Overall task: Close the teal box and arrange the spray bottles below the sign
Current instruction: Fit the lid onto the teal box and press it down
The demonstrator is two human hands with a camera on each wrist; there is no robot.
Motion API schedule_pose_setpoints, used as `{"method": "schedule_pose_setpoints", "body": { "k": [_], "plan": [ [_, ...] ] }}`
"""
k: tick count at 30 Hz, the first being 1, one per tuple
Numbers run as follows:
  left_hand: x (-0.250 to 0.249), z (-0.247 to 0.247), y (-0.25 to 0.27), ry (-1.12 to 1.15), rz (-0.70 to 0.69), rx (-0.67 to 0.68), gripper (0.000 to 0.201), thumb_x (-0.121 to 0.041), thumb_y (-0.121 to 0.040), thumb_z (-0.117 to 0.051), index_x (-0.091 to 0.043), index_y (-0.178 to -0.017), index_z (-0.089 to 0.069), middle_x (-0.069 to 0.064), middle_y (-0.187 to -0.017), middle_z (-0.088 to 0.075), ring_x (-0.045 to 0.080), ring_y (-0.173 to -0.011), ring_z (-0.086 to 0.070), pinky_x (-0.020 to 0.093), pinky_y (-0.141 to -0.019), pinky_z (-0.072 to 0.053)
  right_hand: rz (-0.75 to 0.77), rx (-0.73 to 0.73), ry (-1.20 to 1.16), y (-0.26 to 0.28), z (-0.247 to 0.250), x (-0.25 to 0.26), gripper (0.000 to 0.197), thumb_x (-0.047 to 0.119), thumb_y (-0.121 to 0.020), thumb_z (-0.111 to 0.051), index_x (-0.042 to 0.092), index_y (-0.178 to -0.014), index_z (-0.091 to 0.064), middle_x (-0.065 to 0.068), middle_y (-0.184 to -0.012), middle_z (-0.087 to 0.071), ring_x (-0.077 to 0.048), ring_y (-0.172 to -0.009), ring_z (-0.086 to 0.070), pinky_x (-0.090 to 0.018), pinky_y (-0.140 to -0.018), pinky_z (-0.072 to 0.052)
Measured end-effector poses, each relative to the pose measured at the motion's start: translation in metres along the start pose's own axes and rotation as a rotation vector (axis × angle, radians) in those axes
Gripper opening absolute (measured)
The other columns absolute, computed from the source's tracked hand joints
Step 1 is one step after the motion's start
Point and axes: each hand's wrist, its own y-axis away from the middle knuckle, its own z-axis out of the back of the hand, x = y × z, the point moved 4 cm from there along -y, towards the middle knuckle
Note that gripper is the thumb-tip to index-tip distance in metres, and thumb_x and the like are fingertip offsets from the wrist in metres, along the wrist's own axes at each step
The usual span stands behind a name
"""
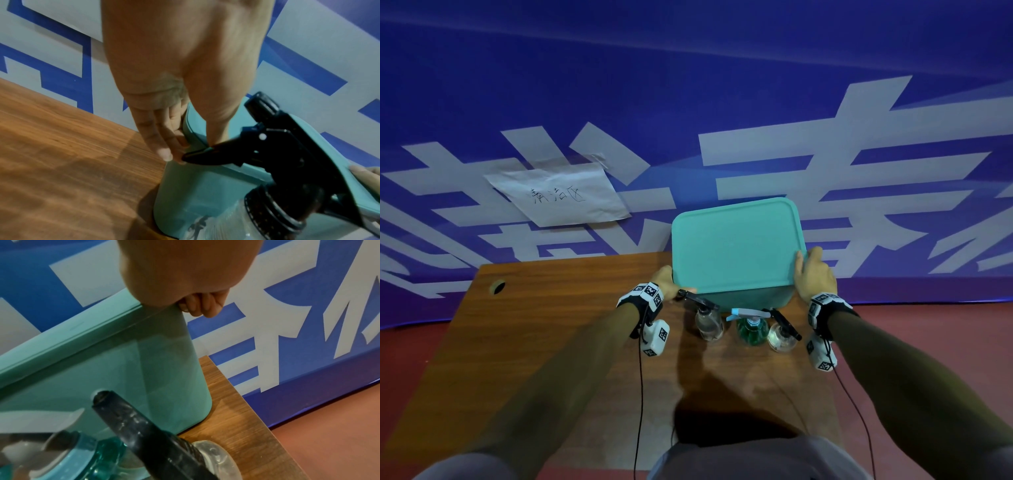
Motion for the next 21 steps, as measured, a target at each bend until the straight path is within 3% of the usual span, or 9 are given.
{"method": "schedule_pose_setpoints", "body": {
  "k": [2, 4, 6, 9, 11, 14, 18, 21],
  "plan": [
    [-0.004, 0.001, 0.001, 0.000, 0.005, 0.027, 0.063, -0.044, -0.065, -0.094, -0.016, -0.117, -0.073, 0.001, -0.111, -0.076, 0.018, -0.086, -0.070, 0.030, -0.079, -0.058, -0.011, -0.008, 0.007, -0.001, 0.000, 0.001, 0.038, 0.047, -0.104, -0.036, 0.010, -0.108, -0.037, -0.011, -0.075, -0.054, -0.034, -0.065, -0.053, -0.045, -0.065, -0.049],
    [-0.011, 0.003, 0.007, 0.004, 0.027, 0.046, 0.057, -0.036, -0.070, -0.093, -0.012, -0.117, -0.073, 0.004, -0.108, -0.077, 0.018, -0.077, -0.070, 0.027, -0.070, -0.057, -0.023, -0.002, 0.001, -0.003, -0.001, 0.002, 0.038, 0.048, -0.104, -0.035, 0.010, -0.107, -0.036, -0.013, -0.076, -0.055, -0.036, -0.066, -0.055, -0.045, -0.064, -0.049],
    [-0.013, 0.004, 0.005, -0.004, 0.039, 0.054, 0.055, -0.030, -0.073, -0.092, -0.009, -0.120, -0.072, 0.005, -0.112, -0.076, 0.019, -0.082, -0.071, 0.026, -0.069, -0.056, -0.034, 0.023, -0.025, -0.006, -0.003, 0.000, 0.036, 0.047, -0.106, -0.031, 0.010, -0.106, -0.034, -0.017, -0.078, -0.059, -0.040, -0.070, -0.060, -0.048, -0.065, -0.050],
    [-0.013, 0.004, 0.002, 0.017, 0.040, 0.067, 0.063, -0.027, -0.069, -0.094, -0.009, -0.124, -0.070, 0.005, -0.121, -0.073, 0.024, -0.105, -0.071, 0.034, -0.091, -0.057, -0.053, 0.050, -0.080, -0.006, -0.008, -0.006, 0.034, 0.048, -0.106, -0.028, 0.014, -0.107, -0.031, -0.018, -0.080, -0.061, -0.042, -0.074, -0.062, -0.053, -0.069, -0.053],
    [-0.009, 0.004, -0.002, 0.011, 0.053, 0.081, 0.070, -0.034, -0.063, -0.097, -0.012, -0.125, -0.071, 0.005, -0.122, -0.074, 0.023, -0.105, -0.071, 0.038, -0.096, -0.057, -0.079, 0.056, -0.124, -0.004, -0.009, -0.008, 0.033, 0.048, -0.106, -0.028, 0.016, -0.111, -0.032, -0.022, -0.086, -0.064, -0.043, -0.076, -0.062, -0.054, -0.071, -0.054],
    [-0.003, 0.004, -0.008, -0.022, 0.067, 0.096, 0.082, -0.045, -0.055, -0.098, -0.015, -0.126, -0.070, 0.002, -0.121, -0.074, 0.026, -0.103, -0.072, 0.035, -0.086, -0.058, -0.109, 0.064, -0.148, -0.004, -0.012, -0.009, 0.035, 0.045, -0.107, -0.029, 0.012, -0.117, -0.037, -0.026, -0.094, -0.065, -0.045, -0.083, -0.062, -0.050, -0.072, -0.050],
    [0.012, 0.003, -0.033, -0.049, 0.070, 0.102, 0.129, -0.071, -0.013, -0.093, -0.016, -0.127, -0.069, 0.002, -0.121, -0.074, 0.024, -0.099, -0.074, 0.040, -0.086, -0.061, -0.076, 0.133, 0.019, -0.014, -0.016, -0.008, 0.039, 0.045, -0.107, -0.022, 0.009, -0.106, -0.039, -0.026, -0.094, -0.066, -0.045, -0.086, -0.063, -0.050, -0.073, -0.049],
    [0.021, 0.003, -0.052, -0.119, 0.096, 0.114, 0.139, -0.073, -0.005, -0.092, -0.015, -0.129, -0.066, 0.002, -0.124, -0.072, 0.026, -0.098, -0.073, 0.045, -0.085, -0.062, -0.071, 0.197, 0.154, -0.025, -0.016, -0.004, 0.044, 0.041, -0.108, -0.021, 0.005, -0.108, -0.045, -0.026, -0.103, -0.068, -0.046, -0.095, -0.065, -0.050, -0.079, -0.049]
  ]
}}
